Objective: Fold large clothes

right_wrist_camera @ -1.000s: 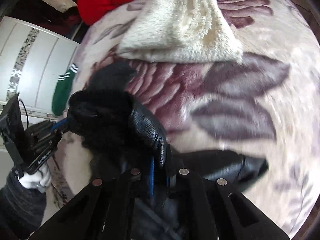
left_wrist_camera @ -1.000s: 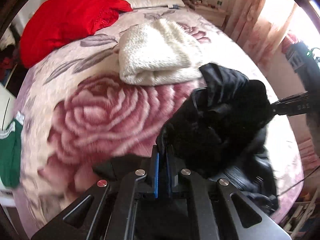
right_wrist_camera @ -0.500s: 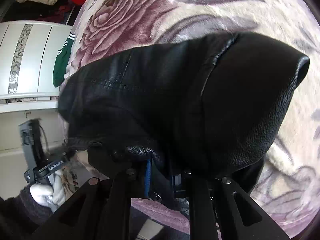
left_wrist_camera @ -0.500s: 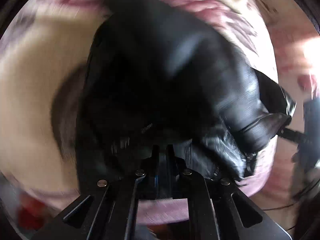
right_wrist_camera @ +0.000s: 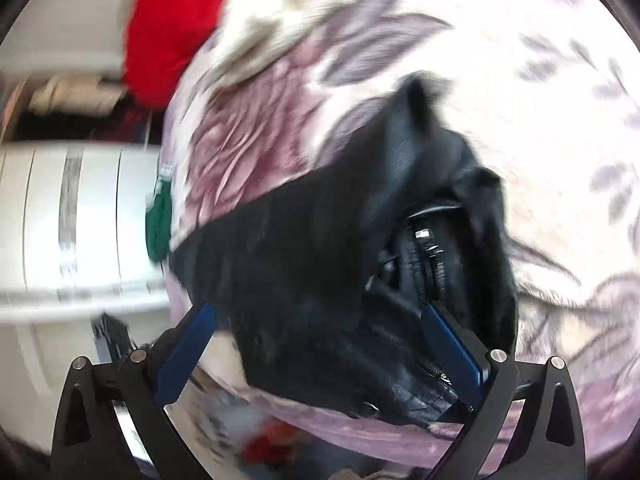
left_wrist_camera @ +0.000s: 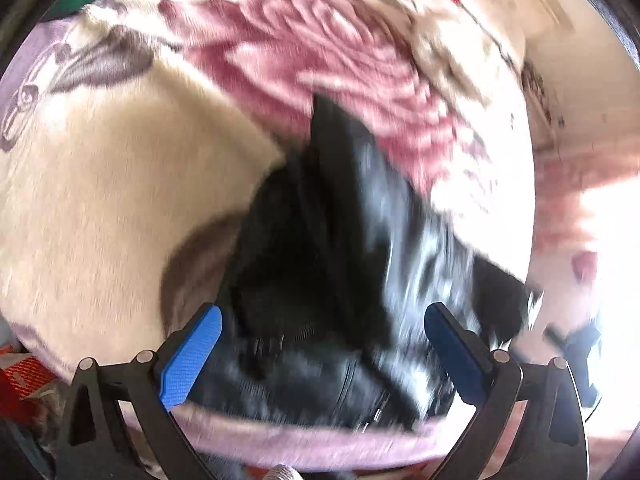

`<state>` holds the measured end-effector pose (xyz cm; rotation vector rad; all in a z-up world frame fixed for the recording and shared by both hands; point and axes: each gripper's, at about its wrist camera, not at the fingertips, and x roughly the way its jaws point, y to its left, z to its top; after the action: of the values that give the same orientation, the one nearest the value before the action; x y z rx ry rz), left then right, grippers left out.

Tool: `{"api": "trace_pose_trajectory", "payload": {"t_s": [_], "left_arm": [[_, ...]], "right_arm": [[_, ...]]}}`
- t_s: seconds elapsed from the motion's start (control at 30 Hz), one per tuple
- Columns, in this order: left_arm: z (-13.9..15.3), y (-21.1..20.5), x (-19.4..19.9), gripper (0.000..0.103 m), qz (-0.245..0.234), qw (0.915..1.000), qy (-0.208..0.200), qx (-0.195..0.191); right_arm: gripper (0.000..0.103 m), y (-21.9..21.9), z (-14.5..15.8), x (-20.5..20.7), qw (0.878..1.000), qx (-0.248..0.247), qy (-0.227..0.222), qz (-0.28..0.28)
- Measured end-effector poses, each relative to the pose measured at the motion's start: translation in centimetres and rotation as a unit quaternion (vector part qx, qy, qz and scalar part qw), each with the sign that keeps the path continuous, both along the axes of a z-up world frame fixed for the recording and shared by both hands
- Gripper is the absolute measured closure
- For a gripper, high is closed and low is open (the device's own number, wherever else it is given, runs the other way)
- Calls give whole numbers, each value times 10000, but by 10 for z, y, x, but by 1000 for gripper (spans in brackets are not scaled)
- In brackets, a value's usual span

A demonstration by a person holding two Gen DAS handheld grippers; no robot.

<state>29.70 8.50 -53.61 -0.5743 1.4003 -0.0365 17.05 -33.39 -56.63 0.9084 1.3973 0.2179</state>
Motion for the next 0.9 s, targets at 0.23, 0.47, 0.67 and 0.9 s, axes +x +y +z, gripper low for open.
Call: {"api": "trace_pose_trajectory", "payload": {"t_s": [0.23,0.47,0.67,0.9], "left_arm": [[-35,14,71,36,305,9987,115,393],[17,12,26,96,237,9956,-899,-138],[-32,36,-46,96,443,9983,-170,-348],[-98,56,-55,86,800,9926,472,-785]], "right_arm": [[12,-32,-43,13,9887,508,171,-1400],[92,-40,-37,9,9803,554,127,-1892],[93,-68,-67,-53,9732,615,636,-2123],[93,-56,-141,-59,9717,426,1302,-1926]]}}
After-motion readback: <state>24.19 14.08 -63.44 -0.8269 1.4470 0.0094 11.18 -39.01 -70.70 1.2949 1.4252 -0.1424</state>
